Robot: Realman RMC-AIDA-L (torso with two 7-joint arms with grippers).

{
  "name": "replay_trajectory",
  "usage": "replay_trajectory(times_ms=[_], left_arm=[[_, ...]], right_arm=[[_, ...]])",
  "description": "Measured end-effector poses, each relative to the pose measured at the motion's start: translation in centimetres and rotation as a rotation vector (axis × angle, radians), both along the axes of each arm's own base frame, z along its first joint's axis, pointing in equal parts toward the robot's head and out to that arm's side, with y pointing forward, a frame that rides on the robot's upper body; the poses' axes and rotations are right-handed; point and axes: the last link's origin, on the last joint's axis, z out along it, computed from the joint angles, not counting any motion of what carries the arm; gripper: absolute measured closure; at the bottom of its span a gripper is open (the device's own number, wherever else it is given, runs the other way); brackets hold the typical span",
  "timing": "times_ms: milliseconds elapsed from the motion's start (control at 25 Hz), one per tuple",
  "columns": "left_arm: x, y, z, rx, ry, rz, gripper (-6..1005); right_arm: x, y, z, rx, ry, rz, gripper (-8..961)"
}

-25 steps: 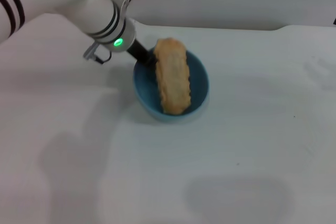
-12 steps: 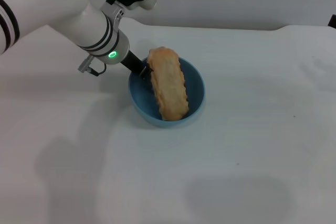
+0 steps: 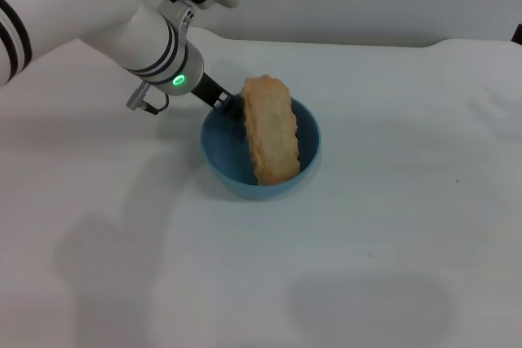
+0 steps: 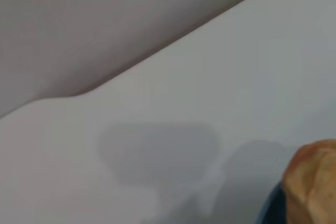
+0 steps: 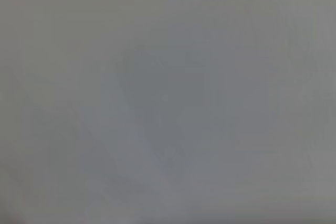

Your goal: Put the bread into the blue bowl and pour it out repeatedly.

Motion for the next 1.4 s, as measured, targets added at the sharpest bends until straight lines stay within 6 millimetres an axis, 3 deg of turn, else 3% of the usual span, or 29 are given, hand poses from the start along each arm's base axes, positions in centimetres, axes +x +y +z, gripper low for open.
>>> replay_trajectory(times_ms=[240,360,760,1160,1400], left_arm=[[1.2,0.8,0.9,0.059,-0.035,-0.041,519],[2.3,1.3,1.6,0.103,-0.065,-0.082,300],[5.2,3.5,3.4,0.364,-0.221,-0.266,232],[4.2,1.6,2.5,0.558,-0.361,-0.376,232],[3.0,-0.7,0.4,0.620,-0.383,-0.465,232]], right_arm=[[0.1,-0.1,0.0,0.001,-0.002,0.000,367],[0.2,-0.1,0.0,0.004,-0.002,0.000,366],[0.0,-0.1,-0.9,0.045,-0.174,0.142,365],[2.6,-0.3,-1.3,0.234,-0.281,0.156,364],[4.5,-1.5,-1.7,0.449,-0.227,0.098,363]])
